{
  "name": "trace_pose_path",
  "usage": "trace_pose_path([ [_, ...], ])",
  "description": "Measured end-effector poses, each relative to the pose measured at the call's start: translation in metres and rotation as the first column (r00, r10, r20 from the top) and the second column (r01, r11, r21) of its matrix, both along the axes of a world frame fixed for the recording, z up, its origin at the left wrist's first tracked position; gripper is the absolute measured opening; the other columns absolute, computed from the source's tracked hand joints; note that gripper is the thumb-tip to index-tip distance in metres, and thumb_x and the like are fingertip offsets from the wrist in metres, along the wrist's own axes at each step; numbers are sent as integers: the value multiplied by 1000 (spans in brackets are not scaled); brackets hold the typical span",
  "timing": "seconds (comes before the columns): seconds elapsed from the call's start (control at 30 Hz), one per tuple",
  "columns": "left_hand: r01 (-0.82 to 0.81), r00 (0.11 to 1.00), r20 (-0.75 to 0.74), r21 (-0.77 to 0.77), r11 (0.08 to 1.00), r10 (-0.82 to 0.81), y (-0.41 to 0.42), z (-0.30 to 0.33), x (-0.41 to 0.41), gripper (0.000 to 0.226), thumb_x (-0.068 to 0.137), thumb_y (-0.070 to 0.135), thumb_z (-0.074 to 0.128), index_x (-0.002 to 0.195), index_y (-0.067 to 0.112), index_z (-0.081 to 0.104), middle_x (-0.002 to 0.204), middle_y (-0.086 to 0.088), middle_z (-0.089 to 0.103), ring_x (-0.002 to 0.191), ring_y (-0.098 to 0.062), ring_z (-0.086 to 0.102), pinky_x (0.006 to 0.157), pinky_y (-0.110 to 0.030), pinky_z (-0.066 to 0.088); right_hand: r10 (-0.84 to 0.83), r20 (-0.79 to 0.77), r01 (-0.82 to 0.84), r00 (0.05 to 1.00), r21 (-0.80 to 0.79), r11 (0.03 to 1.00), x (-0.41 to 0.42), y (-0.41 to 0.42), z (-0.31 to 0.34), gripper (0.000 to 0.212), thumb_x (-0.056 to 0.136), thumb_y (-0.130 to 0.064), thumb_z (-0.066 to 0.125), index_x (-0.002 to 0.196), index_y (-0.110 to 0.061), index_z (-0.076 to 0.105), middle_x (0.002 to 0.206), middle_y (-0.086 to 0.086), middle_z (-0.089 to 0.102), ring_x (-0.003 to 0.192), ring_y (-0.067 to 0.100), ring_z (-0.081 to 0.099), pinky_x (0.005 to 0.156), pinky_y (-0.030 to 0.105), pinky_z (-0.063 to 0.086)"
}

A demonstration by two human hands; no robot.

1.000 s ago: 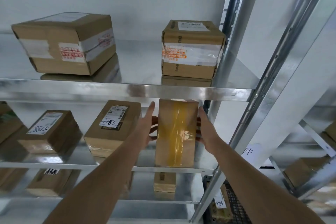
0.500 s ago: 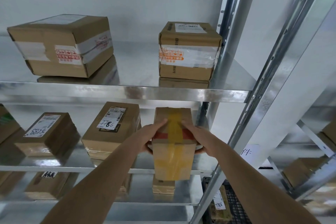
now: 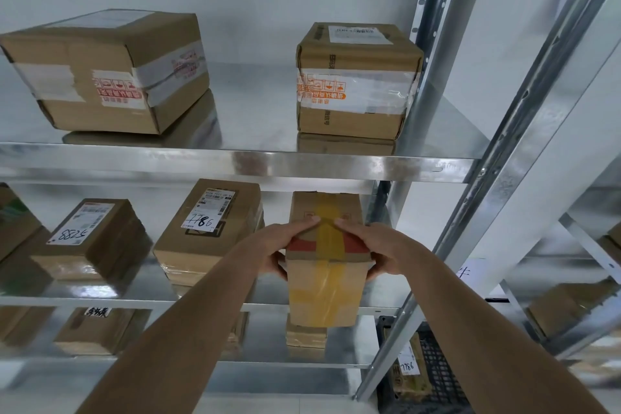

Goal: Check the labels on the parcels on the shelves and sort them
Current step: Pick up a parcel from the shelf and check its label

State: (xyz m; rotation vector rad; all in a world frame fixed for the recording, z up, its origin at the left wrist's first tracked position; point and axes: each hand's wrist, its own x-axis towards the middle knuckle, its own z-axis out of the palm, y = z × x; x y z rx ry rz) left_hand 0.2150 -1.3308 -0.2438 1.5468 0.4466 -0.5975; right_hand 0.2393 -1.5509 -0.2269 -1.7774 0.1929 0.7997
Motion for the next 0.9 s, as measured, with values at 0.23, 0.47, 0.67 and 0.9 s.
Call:
trace_pose_path([
  [0.23,18,1000,7,19,1000,-18,0,-8,4,76,62,62,89,120,17,70,113,-9,76,108,-35,70,93,-61,56,14,25,-14,1000,-5,1000,2,-1,-2,51,81,-56,77,116,-21,64,108,7,76,100,30,72,93,61,55],
  [0.47,26,999,17,51,998,-27,1,-5,4,69,68,56,87,120,15,69,110,-9,77,105,-32,72,92,-58,57,15,46,-15,999,-5,1000,2,-2,-6,44,84,-53,76,113,-22,65,106,6,77,98,28,73,90,58,58],
  [0.67,9,1000,23,60,998,-11,-3,-3,2,62,71,51,87,117,14,70,108,-8,78,105,-31,72,94,-58,56,17,53,-16,998,-7,1000,3,-3,-9,49,85,-50,77,120,-19,65,108,6,76,100,28,73,90,58,58],
  [0.9,14,999,33,60,998,-16,-3,-3,0,60,73,51,86,118,14,69,107,-7,78,104,-29,72,93,-57,57,22,51,-22,998,-6,1000,3,-4,-12,52,84,-51,77,124,-19,64,110,5,76,102,29,73,90,59,58],
])
